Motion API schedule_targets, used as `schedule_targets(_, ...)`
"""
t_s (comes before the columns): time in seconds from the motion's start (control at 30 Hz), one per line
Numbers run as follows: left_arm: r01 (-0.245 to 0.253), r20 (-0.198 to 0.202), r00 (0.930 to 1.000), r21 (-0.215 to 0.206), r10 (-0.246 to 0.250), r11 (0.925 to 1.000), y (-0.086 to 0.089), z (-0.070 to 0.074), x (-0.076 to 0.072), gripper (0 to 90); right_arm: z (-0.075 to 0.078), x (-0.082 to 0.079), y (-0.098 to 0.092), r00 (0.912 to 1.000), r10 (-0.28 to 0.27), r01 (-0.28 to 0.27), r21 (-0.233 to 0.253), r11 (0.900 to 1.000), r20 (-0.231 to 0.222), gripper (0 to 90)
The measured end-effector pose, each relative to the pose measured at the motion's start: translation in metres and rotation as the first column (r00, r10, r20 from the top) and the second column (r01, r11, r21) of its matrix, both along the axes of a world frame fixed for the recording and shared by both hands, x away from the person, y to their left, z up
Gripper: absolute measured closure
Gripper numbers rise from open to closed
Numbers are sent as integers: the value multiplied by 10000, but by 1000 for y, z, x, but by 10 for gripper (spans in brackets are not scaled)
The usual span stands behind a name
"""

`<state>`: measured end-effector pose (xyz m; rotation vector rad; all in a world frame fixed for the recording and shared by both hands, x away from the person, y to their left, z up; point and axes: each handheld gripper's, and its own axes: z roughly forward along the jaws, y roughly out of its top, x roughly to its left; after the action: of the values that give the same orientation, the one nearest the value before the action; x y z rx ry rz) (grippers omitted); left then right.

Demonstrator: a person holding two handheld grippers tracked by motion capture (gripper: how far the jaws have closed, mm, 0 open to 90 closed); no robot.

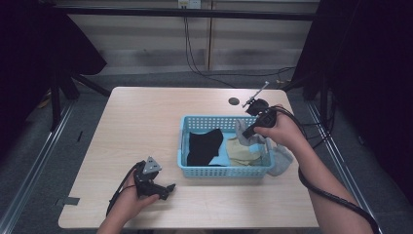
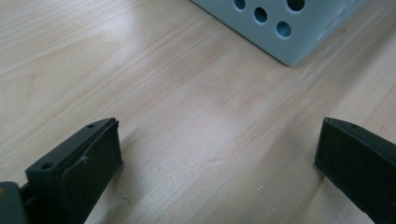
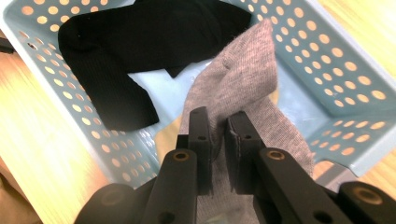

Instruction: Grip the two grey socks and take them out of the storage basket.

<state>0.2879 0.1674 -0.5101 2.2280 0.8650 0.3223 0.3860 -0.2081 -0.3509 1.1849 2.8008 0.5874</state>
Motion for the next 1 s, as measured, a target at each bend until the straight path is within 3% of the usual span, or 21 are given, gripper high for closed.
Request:
schedule_targets(0.43,7,-1,10000,-6,-7,10000,0,0,0,0,16,-1,-18,9996,-202,203,-25,9998,190,819)
schedule_targets(0.6,7,-2,10000,-3,-7,10000,0,0,0,0,20,-2,-32,9983,-516,514,52,9987,265,818)
schedule_targets(1.0,4,1,10000,-4,-4,10000,0,0,0,0,23,-6,-56,9950,-928,923,149,9956,371,817)
